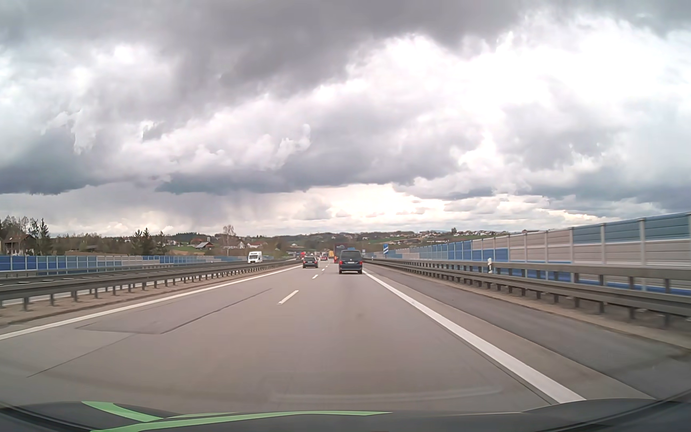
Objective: Follow the waypoints while adhering to traffic rules and regulations
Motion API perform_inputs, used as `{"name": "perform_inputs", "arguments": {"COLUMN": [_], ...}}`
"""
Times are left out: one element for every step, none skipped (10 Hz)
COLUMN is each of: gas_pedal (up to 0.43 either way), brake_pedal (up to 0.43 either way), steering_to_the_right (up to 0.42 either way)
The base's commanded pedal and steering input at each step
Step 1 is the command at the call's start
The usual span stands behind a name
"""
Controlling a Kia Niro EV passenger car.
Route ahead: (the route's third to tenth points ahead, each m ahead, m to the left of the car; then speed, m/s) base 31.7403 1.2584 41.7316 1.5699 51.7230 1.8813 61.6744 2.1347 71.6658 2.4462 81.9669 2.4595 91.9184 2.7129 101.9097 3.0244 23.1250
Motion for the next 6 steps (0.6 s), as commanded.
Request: {"name": "perform_inputs", "arguments": {"gas_pedal": [0.0, 0.0, 0.0, 0.0, 0.0, 0.0], "brake_pedal": [0.0, 0.0, 0.0, 0.0, 0.0, 0.0], "steering_to_the_right": [0.0, 0.0, 0.0, 0.0, 0.0, 0.0]}}
